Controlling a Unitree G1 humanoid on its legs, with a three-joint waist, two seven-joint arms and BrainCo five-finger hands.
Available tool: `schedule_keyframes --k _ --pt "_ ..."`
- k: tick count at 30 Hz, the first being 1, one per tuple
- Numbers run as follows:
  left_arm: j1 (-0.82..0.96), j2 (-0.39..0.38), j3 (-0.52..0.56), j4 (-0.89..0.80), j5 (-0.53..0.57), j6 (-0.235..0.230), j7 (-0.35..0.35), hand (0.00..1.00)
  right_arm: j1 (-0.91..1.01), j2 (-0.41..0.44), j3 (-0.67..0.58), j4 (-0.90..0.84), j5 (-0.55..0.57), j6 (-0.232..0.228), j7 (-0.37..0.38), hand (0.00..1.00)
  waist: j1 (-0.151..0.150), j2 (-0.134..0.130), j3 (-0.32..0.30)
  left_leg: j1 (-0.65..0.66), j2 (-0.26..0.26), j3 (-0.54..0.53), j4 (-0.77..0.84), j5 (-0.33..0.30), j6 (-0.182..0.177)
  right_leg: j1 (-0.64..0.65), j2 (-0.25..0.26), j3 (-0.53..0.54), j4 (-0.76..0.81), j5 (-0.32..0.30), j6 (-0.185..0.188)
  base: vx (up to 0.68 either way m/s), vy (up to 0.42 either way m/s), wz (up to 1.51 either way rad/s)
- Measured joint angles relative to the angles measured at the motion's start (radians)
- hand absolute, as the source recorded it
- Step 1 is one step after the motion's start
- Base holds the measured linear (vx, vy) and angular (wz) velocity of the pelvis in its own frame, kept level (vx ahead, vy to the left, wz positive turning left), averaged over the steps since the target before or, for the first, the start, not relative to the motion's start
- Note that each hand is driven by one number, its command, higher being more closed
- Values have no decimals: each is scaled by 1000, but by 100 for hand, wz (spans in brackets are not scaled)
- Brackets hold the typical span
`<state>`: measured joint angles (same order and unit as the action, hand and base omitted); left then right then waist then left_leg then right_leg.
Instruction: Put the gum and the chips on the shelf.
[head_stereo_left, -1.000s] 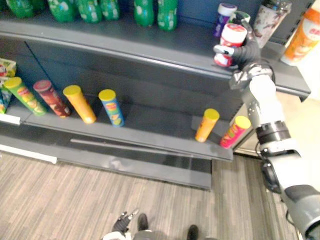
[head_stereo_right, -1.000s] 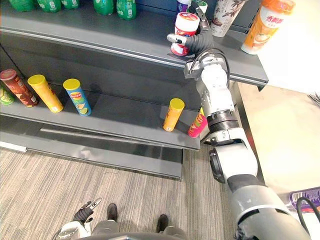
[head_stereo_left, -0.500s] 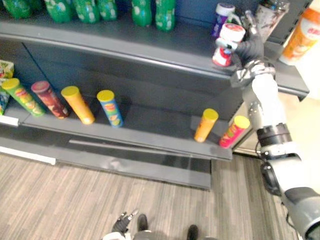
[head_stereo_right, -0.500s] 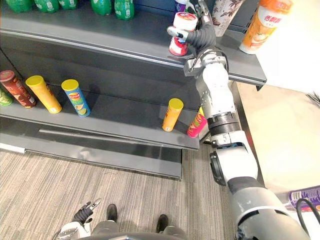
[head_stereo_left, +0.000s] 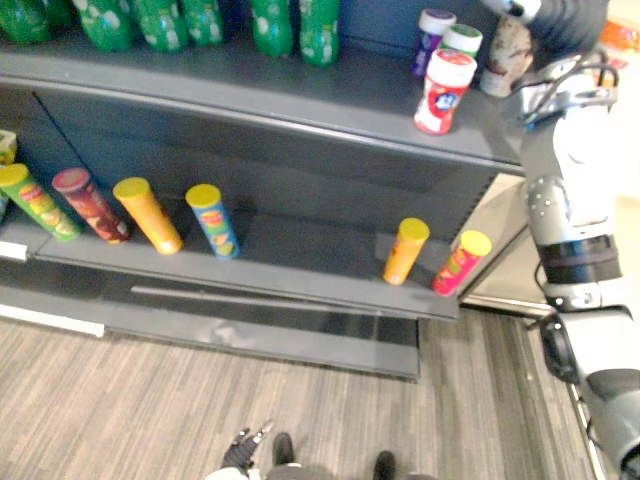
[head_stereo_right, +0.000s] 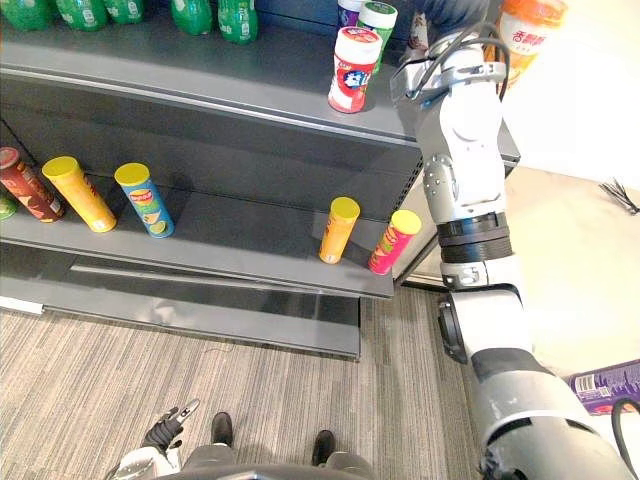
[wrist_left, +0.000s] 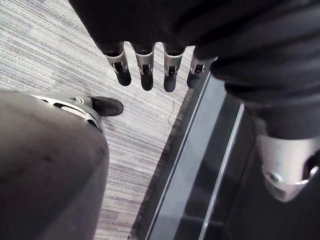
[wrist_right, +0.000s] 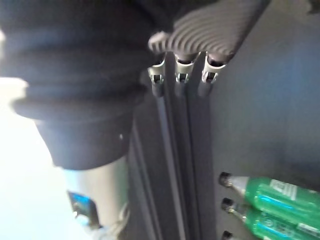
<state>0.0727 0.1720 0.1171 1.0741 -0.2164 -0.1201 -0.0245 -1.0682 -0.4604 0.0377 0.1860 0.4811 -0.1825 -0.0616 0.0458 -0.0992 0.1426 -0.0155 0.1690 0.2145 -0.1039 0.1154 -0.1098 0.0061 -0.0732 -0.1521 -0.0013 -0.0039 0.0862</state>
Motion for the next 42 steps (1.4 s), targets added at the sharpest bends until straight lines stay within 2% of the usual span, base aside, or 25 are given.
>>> schedule_keyframes --k 5,7,11,12,14,16,18,22,25,26,29,30,32,36,37,42 --pt "7 7 0 1 9 2 1 0 153 -11 -151 -210 -2 -49 -2 0 -18 -12 -11 12 1 32 0 -3 -2 -3 2 33 -4 9 0 9 3 -18" --pt "10 5 5 2 40 2 2 0 302 -15 -241 -281 -1 -69 -14 0 -28 -11 -18 27 1 59 0 -8 -2 -5 2 57 -5 9 1 2 6 -33" --pt "15 -9 16 31 43 1 3 0 569 -4 -326 -410 0 -71 -4 0 -58 2 -35 41 6 109 -1 -17 -4 -22 8 107 -5 17 6 -11 4 -36" --pt "22 -15 29 40 44 1 3 0 662 14 -348 -456 -1 -72 14 0 -76 11 -43 47 6 119 -1 -21 -5 -22 9 114 -5 17 7 9 1 -36" --pt "33 -17 41 40 45 -1 3 0 800 48 -373 -513 -11 -73 46 0 -82 18 -50 68 11 145 -1 -32 -8 -21 15 143 -3 15 10 18 -1 -44" --pt "43 -18 45 41 70 -1 0 0 918 105 -382 -553 -21 -72 71 0 -102 22 -62 74 15 160 -1 -39 -13 -23 20 160 -2 15 11 22 -6 -32" --pt "46 -19 48 42 82 -3 -5 0 1037 190 -378 -576 -87 -70 105 0 -121 21 -64 85 17 169 -1 -45 -21 -22 23 168 2 14 10 22 -4 -13" --pt "52 -20 48 41 83 -8 -19 0 1218 293 -300 -563 -130 -69 144 0 -122 19 -76 89 16 189 0 -50 -22 -36 23 191 4 14 9 13 9 -14" --pt "52 -20 48 42 83 -9 -22 0 1351 356 -175 -471 -133 -51 203 0 -123 17 -78 94 14 211 0 -54 -21 -39 23 209 7 15 11 29 14 -16" --pt "51 -20 48 42 84 -9 -22 0 1384 377 -137 -393 -133 -35 226 0 -122 20 -77 98 11 217 0 -57 -20 -34 22 212 7 15 11 31 19 -11" --pt "49 -33 49 42 84 -9 -22 0 1429 416 -100 -201 -171 11 258 0 -121 27 -73 106 5 229 0 -64 -17 -28 17 218 7 14 10 27 25 -9" --pt "48 -38 52 42 84 -9 -22 0 1440 423 -99 -130 -180 29 263 0 -121 37 -69 108 2 234 0 -67 -15 -25 14 221 5 12 8 23 31 -7" --pt "48 -51 65 42 84 -9 -22 0 1451 423 -106 -37 -245 43 263 0 -121 44 -72 109 -4 239 0 -73 -14 -25 8 225 4 11 7 35 33 -6" --pt "46 -59 76 42 84 -9 -22 0 1436 431 -133 176 -245 48 258 0 -116 55 -71 121 -7 241 0 -80 -15 -18 6 226 5 8 7 49 14 -2" --pt "46 -62 76 42 84 -9 -22 0 1421 441 -166 267 -245 49 244 0 -114 64 -68 125 -6 241 0 -83 -16 -12 7 225 6 5 8 40 -1 0" --pt "44 -69 76 41 80 -9 -18 0 1345 446 -275 544 -239 45 156 0 -109 71 -66 128 -6 237 0 -87 -17 -5 6 218 6 3 9 44 -2 3"
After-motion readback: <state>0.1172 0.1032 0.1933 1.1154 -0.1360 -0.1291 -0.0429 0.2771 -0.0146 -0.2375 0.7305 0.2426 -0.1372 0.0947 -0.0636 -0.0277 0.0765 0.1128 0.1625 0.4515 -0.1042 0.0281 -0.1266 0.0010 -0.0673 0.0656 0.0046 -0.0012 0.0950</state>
